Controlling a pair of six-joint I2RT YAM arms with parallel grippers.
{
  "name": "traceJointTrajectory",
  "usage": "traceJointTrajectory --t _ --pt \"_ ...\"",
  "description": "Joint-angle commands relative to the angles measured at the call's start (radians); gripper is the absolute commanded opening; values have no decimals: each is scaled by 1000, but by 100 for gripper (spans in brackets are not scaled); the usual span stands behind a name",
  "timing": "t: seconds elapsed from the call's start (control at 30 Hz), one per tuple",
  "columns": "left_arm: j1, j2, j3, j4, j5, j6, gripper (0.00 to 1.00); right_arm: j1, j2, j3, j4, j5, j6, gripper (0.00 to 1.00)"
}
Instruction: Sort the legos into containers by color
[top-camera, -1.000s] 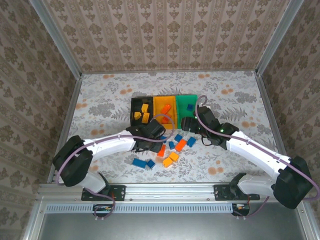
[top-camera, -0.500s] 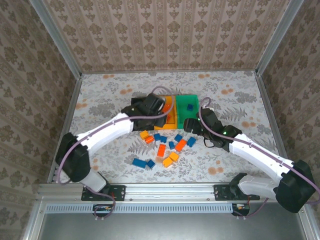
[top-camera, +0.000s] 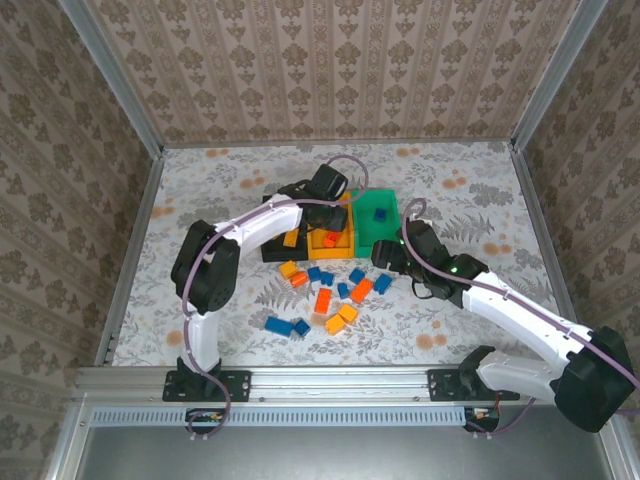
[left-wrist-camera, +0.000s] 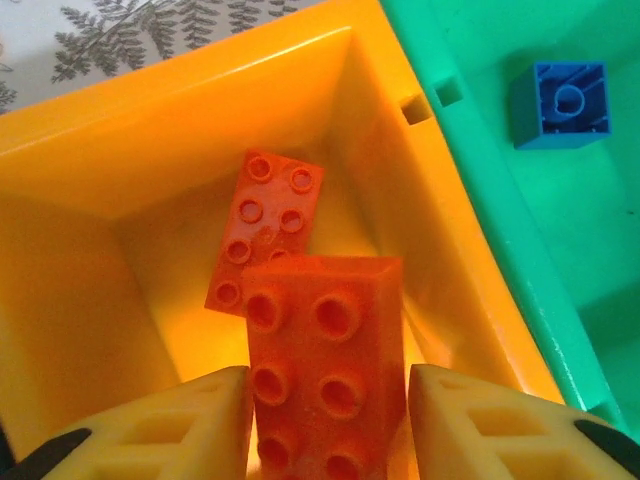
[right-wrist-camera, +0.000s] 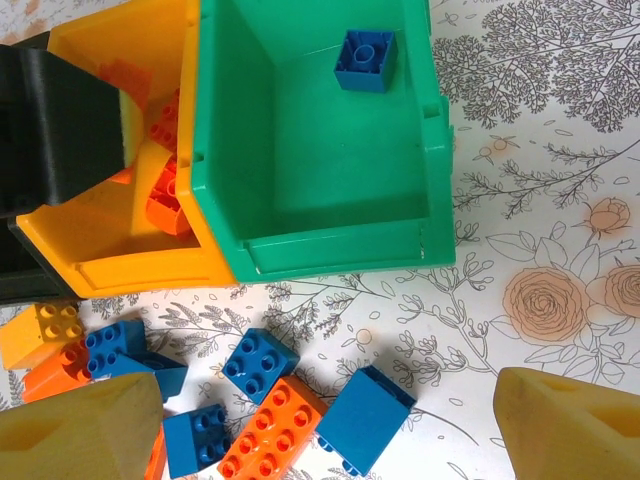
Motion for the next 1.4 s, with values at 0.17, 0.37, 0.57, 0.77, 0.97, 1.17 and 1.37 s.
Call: traceJointTrajectory --t 0.17,0.37,0.57,0.77,0.97,1.17,1.37 --pt "-6 -139 -15 10 44 -27 83 -7 -1 -45 -27 -28 47 88" --pt "-53 -386 -239 103 53 -78 100 -3 68 -107 50 -51 151 84" --pt "-122 -643 -554 178 -40 -148 100 4 202 -110 138 -69 200 79" --pt "-142 -879 -797 213 -94 -227 100 8 297 -77 164 -67 203 79" --pt "-138 -1010 -888 156 -162 -274 100 13 390 -50 117 -83 215 65" --pt "-132 -1059 -918 113 -213 -294 100 18 377 -79 83 -86 229 46" --pt "-120 -1070 -930 76 -228 -292 100 18 266 -77 0 -72 178 34"
